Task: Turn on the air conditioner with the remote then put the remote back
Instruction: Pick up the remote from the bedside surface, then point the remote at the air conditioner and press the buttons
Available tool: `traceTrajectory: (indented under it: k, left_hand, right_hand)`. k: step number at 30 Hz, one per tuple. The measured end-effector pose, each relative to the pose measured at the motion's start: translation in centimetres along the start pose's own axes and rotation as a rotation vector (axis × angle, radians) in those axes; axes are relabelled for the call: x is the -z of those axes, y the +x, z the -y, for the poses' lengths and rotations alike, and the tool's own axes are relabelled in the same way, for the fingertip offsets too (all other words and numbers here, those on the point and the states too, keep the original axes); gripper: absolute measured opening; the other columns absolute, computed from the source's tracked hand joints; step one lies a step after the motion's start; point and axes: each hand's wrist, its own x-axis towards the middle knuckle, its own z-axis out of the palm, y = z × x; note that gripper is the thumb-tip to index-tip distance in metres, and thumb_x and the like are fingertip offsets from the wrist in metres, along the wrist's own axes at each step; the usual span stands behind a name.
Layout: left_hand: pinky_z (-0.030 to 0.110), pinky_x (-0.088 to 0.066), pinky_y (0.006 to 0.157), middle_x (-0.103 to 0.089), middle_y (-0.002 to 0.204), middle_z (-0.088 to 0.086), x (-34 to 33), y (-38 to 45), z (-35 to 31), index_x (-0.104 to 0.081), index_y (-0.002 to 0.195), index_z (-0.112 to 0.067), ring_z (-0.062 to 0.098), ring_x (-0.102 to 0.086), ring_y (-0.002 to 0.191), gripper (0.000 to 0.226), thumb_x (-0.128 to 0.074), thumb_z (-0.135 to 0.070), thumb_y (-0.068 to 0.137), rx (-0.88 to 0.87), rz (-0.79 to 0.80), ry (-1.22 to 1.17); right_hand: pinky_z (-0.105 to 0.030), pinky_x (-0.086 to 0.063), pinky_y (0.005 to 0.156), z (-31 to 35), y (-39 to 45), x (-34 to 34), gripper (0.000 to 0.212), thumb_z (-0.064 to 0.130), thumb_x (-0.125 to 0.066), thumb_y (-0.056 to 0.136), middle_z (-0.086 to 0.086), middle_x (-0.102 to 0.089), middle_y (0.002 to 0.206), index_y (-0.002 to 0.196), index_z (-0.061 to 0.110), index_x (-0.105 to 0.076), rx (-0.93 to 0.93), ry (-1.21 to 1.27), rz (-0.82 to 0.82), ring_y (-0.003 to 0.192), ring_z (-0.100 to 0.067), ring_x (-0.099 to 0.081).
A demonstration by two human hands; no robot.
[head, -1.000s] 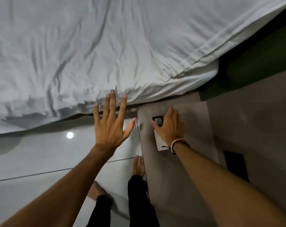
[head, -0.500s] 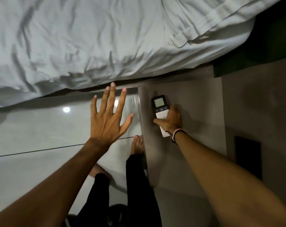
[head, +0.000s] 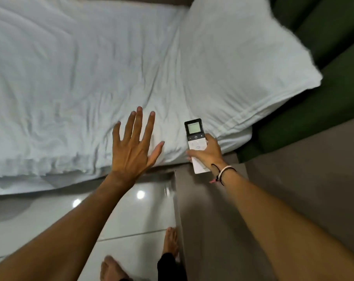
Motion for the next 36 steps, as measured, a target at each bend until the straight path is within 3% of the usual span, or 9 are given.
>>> traceTrajectory:
  k: [1, 5, 9, 17, 22, 26, 28, 32, 36]
  left_hand:
    - [0.058, -0.026, 0.121, -0.012, 0.172, 0.015, 2.5, 1.0, 0.6, -0.010, 0.164, -0.020, 0.031, -0.020, 0.157, 0.076, -0.025, -0.062, 0.102, 0.006, -0.031, 0.003]
    - [0.060, -0.025, 0.121, -0.010, 0.172, 0.015, 11.4, 4.3, 3.2, -0.009, 0.164, -0.021, 0.032, -0.019, 0.158, 0.079, -0.019, -0.066, 0.100, 0.026, -0.137, 0.025]
    - [0.061, -0.026, 0.119, -0.012, 0.172, 0.016, 22.4, 6.3, 7.3, -0.010, 0.164, -0.021, 0.033, -0.022, 0.156, 0.081, -0.020, -0.067, 0.098, 0.082, -0.263, 0.092]
    - [0.063, -0.033, 0.115, -0.023, 0.169, 0.020, 40.4, 5.7, 15.2, -0.016, 0.163, -0.019, 0.036, -0.033, 0.152, 0.083, -0.025, -0.069, 0.098, 0.175, -0.507, 0.233]
    - [0.062, -0.034, 0.114, -0.022, 0.169, 0.020, 48.7, 2.6, 19.3, -0.016, 0.163, -0.018, 0.035, -0.034, 0.151, 0.082, -0.027, -0.066, 0.098, 0.244, -0.623, 0.322]
    - [0.062, -0.034, 0.114, -0.023, 0.169, 0.020, 55.2, -0.9, 22.4, -0.016, 0.163, -0.018, 0.035, -0.034, 0.151, 0.084, -0.024, -0.068, 0.096, 0.335, -0.665, 0.406]
    - [0.063, -0.036, 0.113, -0.027, 0.167, 0.021, 57.6, -2.5, 23.4, -0.019, 0.163, -0.017, 0.035, -0.037, 0.150, 0.084, -0.025, -0.068, 0.096, 0.377, -0.678, 0.439]
    - [0.062, -0.037, 0.112, -0.028, 0.167, 0.020, 60.8, -5.3, 24.7, -0.019, 0.163, -0.019, 0.035, -0.037, 0.150, 0.085, -0.022, -0.070, 0.095, 0.467, -0.674, 0.484]
    - [0.062, -0.040, 0.110, -0.032, 0.165, 0.020, 61.9, -7.7, 25.5, -0.023, 0.162, -0.018, 0.035, -0.041, 0.148, 0.085, -0.023, -0.070, 0.094, 0.526, -0.670, 0.489]
  right_hand:
    - [-0.029, -0.061, 0.056, 2.9, -0.7, 0.6, 0.038, 0.002, -0.086, 0.068, -0.008, -0.073, 0.080, 0.091, 0.017, -0.059, 0.027, 0.059, 0.007, 0.057, -0.016, -0.072]
    - [-0.054, -0.062, 0.069, 13.4, -3.5, 2.3, 0.019, 0.007, -0.071, 0.087, -0.025, -0.068, 0.086, 0.104, 0.004, -0.062, 0.144, 0.247, 0.070, 0.065, -0.036, -0.067]
    - [-0.063, -0.058, 0.077, 25.0, -7.5, 2.6, 0.022, 0.006, -0.058, 0.095, -0.027, -0.065, 0.089, 0.115, -0.003, -0.058, 0.291, 0.293, 0.141, 0.071, -0.040, -0.065]
    - [-0.044, -0.061, 0.056, 42.8, -17.0, -0.2, 0.016, 0.004, -0.053, 0.099, -0.023, -0.065, 0.083, 0.113, -0.003, -0.056, 0.602, 0.335, 0.286, 0.056, -0.033, -0.065]
    - [-0.044, -0.062, 0.053, 50.3, -22.5, -2.7, 0.015, 0.003, -0.050, 0.097, -0.024, -0.066, 0.080, 0.108, -0.005, -0.057, 0.711, 0.354, 0.356, 0.053, -0.033, -0.066]
    - [-0.055, -0.062, 0.066, 55.7, -27.5, -5.0, 0.015, 0.002, -0.051, 0.095, -0.027, -0.066, 0.082, 0.105, -0.005, -0.059, 0.768, 0.387, 0.428, 0.061, -0.038, -0.067]
    - [-0.056, -0.062, 0.068, 57.7, -29.9, -6.1, 0.018, 0.001, -0.051, 0.093, -0.027, -0.067, 0.082, 0.106, -0.007, -0.060, 0.793, 0.395, 0.455, 0.063, -0.038, -0.067]
    - [-0.043, -0.061, 0.056, 60.9, -34.0, -8.0, 0.026, 0.001, -0.051, 0.089, -0.025, -0.069, 0.083, 0.110, -0.010, -0.061, 0.826, 0.391, 0.499, 0.060, -0.036, -0.068]
    - [-0.043, -0.061, 0.055, 62.4, -37.2, -9.7, 0.027, 0.002, -0.052, 0.087, -0.026, -0.069, 0.081, 0.109, -0.010, -0.062, 0.824, 0.411, 0.539, 0.060, -0.037, -0.068]
